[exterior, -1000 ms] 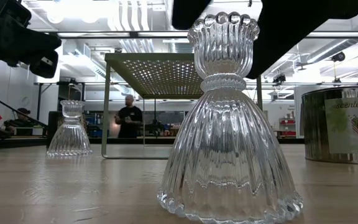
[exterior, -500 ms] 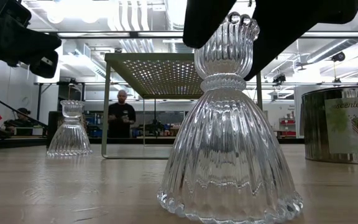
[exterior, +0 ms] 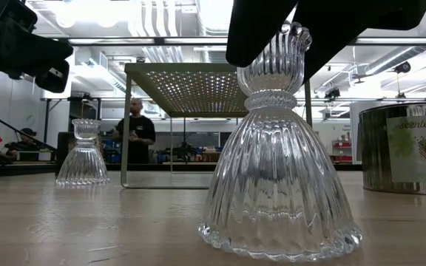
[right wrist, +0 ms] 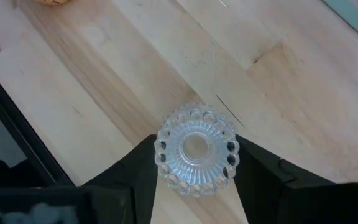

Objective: Pick & Place candle stick holders
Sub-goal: Put the bottom transparent candle holder on the shelf

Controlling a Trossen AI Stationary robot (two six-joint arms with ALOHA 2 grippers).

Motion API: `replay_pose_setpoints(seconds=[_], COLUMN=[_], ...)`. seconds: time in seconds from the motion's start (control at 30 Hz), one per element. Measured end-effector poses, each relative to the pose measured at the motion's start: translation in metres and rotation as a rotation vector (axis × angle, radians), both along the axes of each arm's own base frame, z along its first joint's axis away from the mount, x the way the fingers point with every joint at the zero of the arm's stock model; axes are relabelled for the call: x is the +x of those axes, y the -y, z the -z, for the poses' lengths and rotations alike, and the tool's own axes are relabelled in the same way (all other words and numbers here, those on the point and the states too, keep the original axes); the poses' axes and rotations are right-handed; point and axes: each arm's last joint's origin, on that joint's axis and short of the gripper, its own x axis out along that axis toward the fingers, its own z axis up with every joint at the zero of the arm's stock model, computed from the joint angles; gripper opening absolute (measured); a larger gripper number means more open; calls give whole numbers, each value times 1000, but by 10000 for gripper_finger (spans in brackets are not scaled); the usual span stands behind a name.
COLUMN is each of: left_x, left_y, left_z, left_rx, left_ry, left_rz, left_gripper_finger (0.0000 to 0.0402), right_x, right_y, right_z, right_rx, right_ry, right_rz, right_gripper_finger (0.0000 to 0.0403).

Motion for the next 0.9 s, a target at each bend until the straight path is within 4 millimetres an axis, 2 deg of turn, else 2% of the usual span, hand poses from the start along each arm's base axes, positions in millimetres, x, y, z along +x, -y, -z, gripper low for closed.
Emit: replay_pose_setpoints(seconds=[0.23,0.5,0.9], left_x=[0,0,0], left_y=[0,0,0], left_z=[0,0,0], left_rx=[0,0,0], left_ry=[0,0,0], left_rz=[0,0,0], left_gripper_finger=[28,28,28], right_x=[0,3,8], right_y=[1,5,10], right_z=[0,-1,-16], right_rx=[-2,-10,-15], right_ry=[-1,-3,26], right_rz=[-4,-13,-45], right_gripper_finger=[181,169,173])
